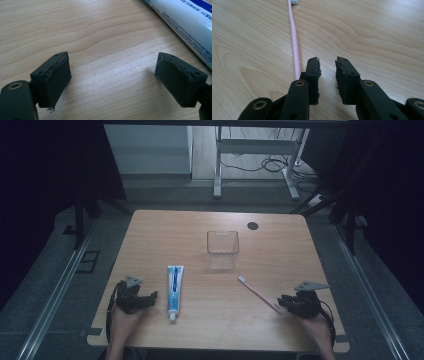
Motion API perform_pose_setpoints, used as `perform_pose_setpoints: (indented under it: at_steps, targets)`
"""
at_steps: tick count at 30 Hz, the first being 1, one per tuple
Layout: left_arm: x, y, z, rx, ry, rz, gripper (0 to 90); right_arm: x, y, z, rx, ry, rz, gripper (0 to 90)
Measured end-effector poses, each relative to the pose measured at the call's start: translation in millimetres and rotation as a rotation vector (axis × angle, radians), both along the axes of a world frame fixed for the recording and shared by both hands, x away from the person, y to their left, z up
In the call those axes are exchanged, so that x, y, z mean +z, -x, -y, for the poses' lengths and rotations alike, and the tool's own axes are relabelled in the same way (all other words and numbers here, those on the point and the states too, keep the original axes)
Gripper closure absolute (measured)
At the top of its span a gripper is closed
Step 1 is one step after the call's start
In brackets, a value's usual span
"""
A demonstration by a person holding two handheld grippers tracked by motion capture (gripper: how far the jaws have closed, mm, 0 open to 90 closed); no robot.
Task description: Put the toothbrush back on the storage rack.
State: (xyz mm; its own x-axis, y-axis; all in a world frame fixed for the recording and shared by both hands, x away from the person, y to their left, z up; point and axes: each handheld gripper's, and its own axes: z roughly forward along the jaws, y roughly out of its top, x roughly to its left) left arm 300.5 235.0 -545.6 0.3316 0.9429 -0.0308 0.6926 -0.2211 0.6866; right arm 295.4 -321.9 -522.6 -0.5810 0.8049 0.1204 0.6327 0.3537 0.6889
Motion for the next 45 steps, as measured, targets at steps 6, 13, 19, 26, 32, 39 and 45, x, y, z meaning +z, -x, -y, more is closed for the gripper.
perform_pose_setpoints:
  at_steps: [6, 13, 19, 26, 32, 39, 45]
  targets:
    - [0.1, 0.0, -0.1, -0.001, -0.001, -0.001, 13.1, -1.7, 2.6, -6.9, 0.024, 0.011, -0.004, 72.3]
    - [0.0, 0.0, 0.0, 0.0, 0.0, -0.001, 13.1, -2.8, 6.6, -15.3, 0.054, 0.017, -0.013, 72.0]
    - [0.1, 0.0, -0.1, -0.002, -0.002, -0.001, 13.1, -3.0, 9.4, -21.5, 0.072, 0.025, -0.021, 72.0]
    - [0.1, 0.0, -0.1, -0.002, -0.002, -0.001, 13.1, -2.8, 8.2, -18.6, 0.065, 0.03, -0.034, 69.1]
    - [0.1, 0.0, -0.1, -0.002, -0.002, -0.001, 13.1, 0.7, 6.8, -17.4, 0.073, 0.029, -0.048, 65.6]
    - [0.1, 0.1, -0.1, -0.002, -0.002, -0.001, 13.1, 6.4, 3.0, -21.6, 0.091, 0.033, -0.078, 63.9]
    - [0.1, 0.1, -0.1, -0.002, -0.001, -0.001, 13.1, 10.8, -0.3, -25.8, 0.102, 0.057, -0.1, 63.3]
